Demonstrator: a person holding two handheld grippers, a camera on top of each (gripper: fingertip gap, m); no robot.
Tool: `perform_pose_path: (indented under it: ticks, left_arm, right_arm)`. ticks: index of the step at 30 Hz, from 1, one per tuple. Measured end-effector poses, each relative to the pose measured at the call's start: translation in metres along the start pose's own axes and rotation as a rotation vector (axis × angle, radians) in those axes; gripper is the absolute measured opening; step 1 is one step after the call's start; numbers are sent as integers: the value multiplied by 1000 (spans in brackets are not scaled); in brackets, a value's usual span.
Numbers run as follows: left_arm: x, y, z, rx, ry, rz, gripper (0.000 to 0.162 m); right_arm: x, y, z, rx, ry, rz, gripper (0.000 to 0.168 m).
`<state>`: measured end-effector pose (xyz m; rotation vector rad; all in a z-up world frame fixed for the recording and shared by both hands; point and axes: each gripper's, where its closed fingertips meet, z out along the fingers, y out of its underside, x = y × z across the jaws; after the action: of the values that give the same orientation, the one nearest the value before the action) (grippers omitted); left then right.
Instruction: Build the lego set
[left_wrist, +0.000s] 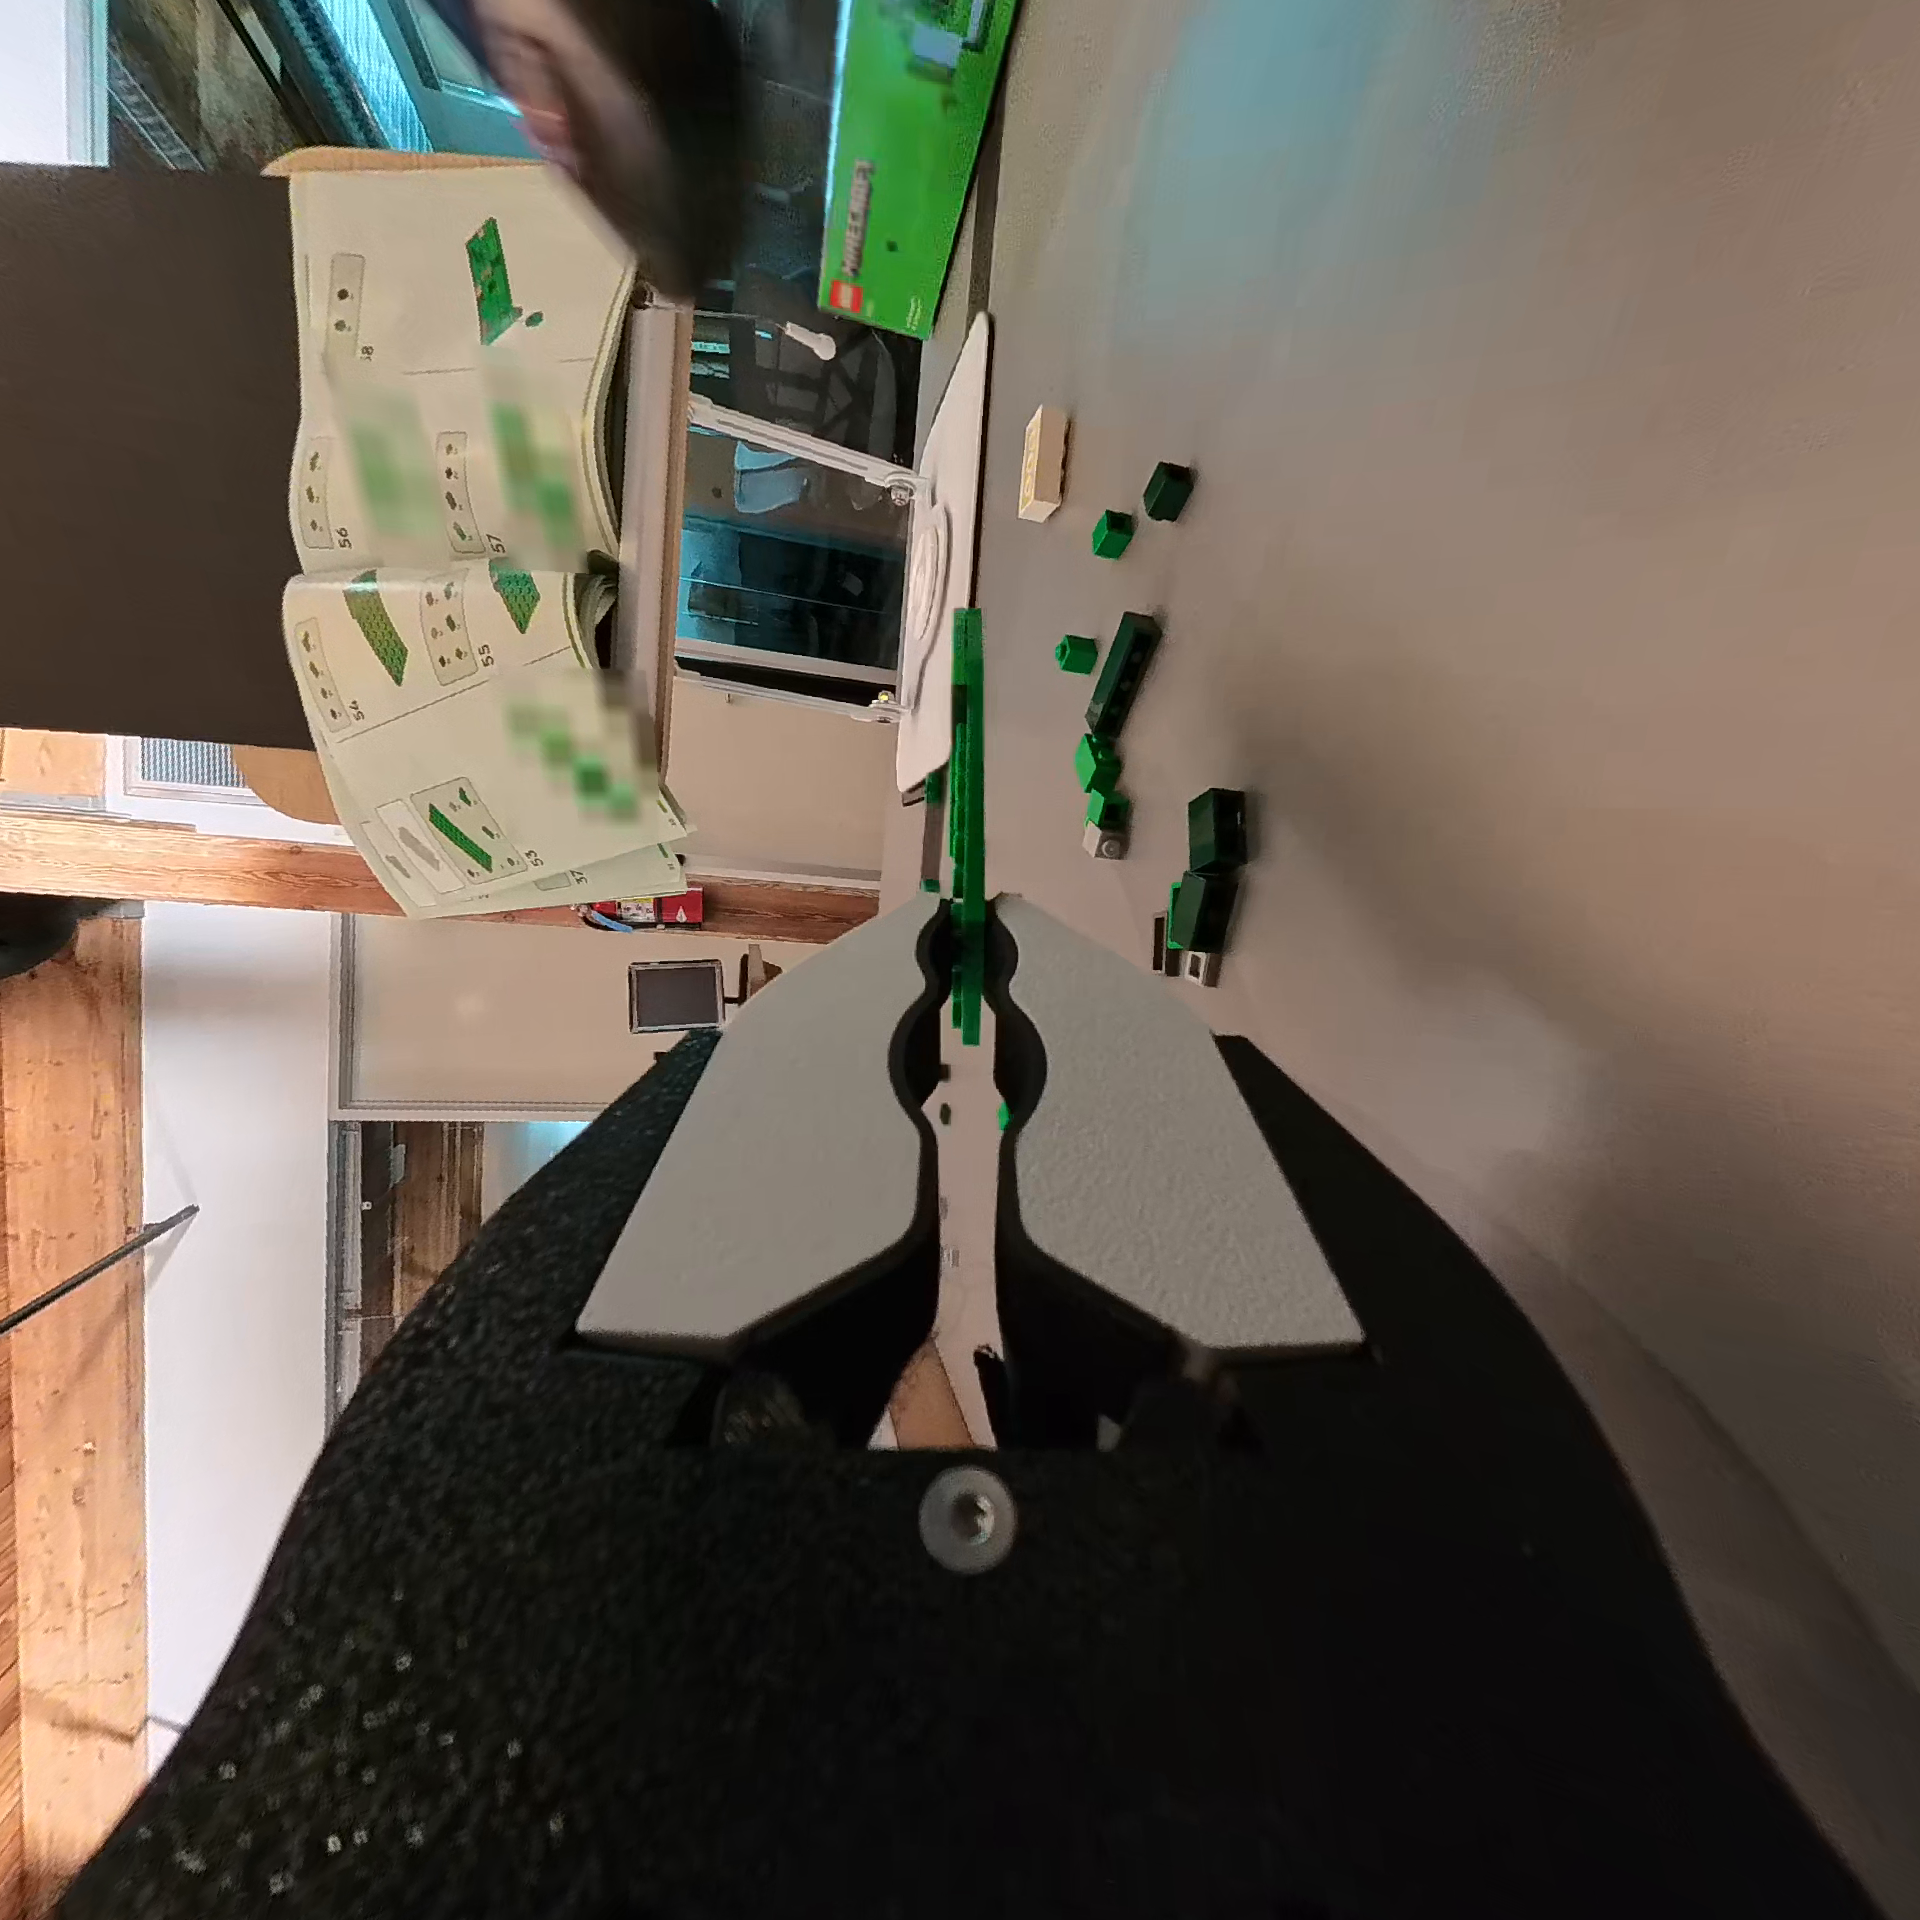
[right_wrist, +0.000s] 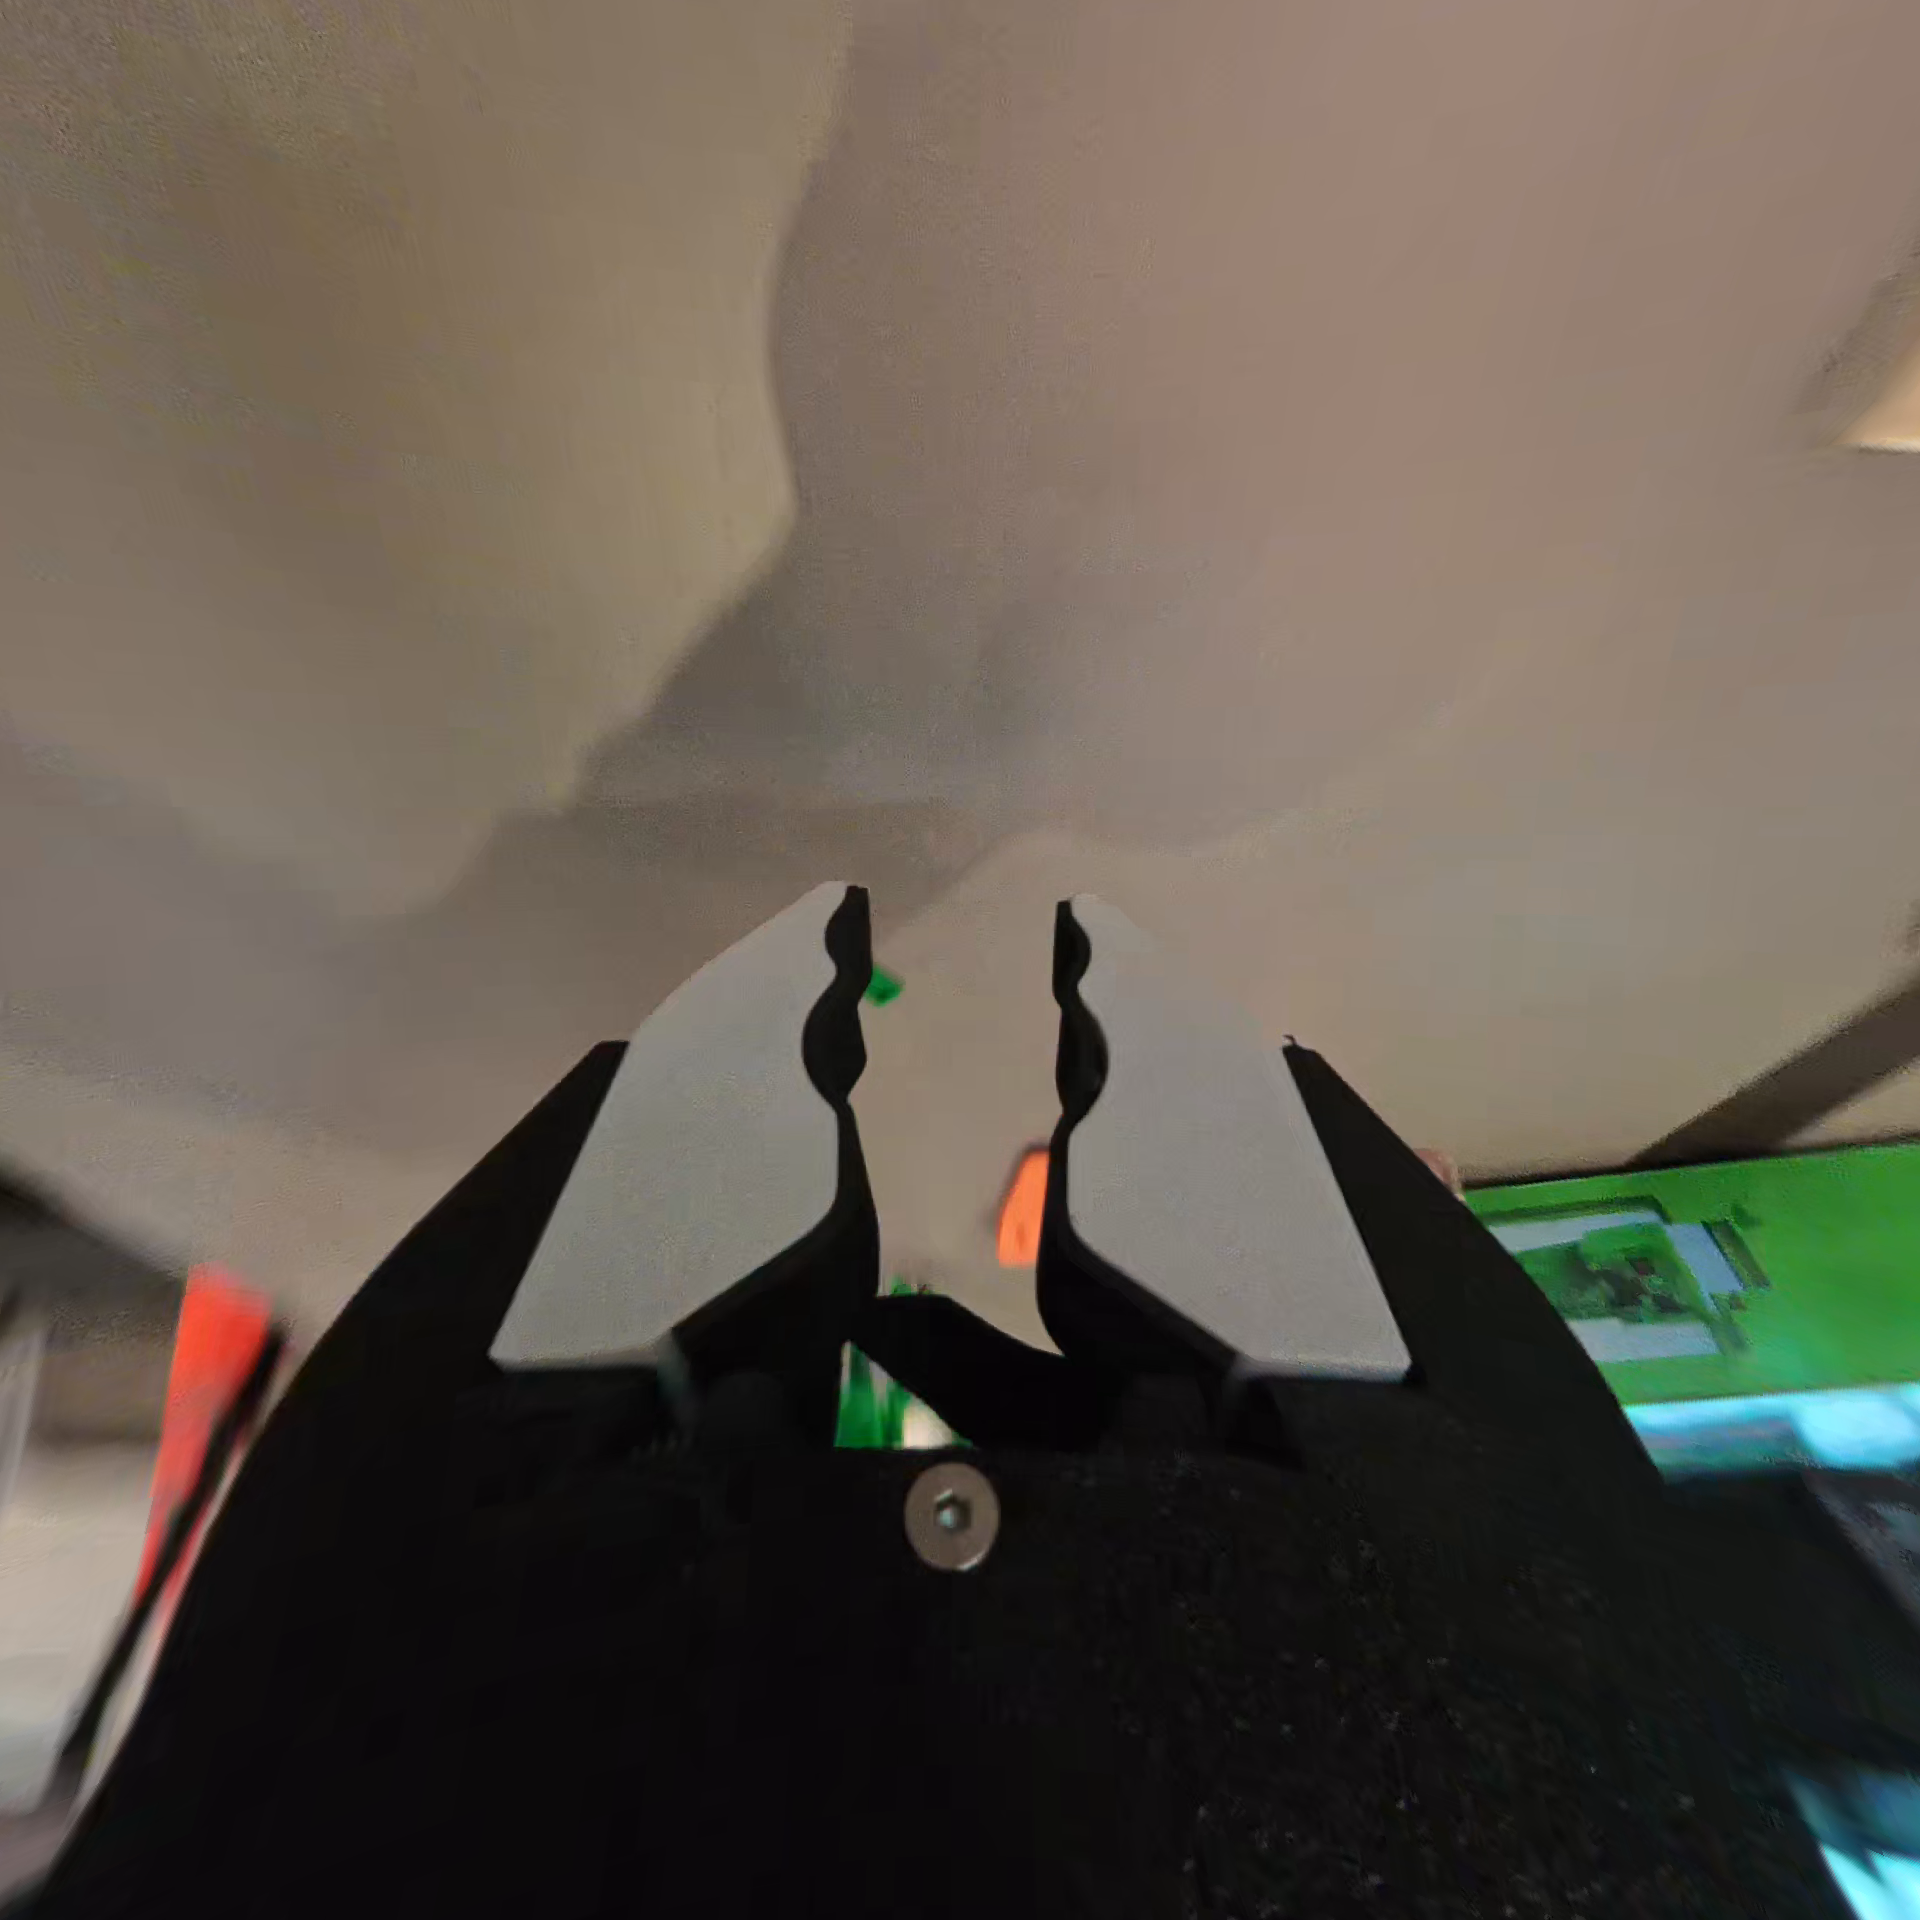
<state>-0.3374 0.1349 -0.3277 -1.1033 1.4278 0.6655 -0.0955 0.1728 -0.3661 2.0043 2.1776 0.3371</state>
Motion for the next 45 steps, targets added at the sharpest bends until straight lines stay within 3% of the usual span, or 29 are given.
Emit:
perform_pose_path:
  ticks: [1,5,10,14,21,26,34,39,45]
  left_arm:
    - [-1,-2,-1,2,-4,5,4]
    - [1,-8,0,22,3,13,4]
    - [0,-19,-1,48,-4,31,4]
    - [1,-25,-1,59,1,44,4]
    - [5,-27,0,68,20,34,4]
    - [6,-27,0,68,28,28,4]
    - [8,-27,1,69,44,24,4]
    - [11,-28,2,73,57,22,4]
    - [11,-29,2,75,59,24,4]
  right_arm:
    - [8,-6,-13,167,66,75,31]
    - [5,13,-35,672,122,349,25]
    - [-4,42,-9,975,291,707,31]
    - [-21,49,26,916,360,754,28]
    - [-21,47,37,918,311,817,23]
    - [-22,46,40,885,292,770,0]
    - [-22,44,39,898,261,841,16]
    - [-20,43,39,890,276,921,13]
    - [-17,45,39,762,266,819,7]
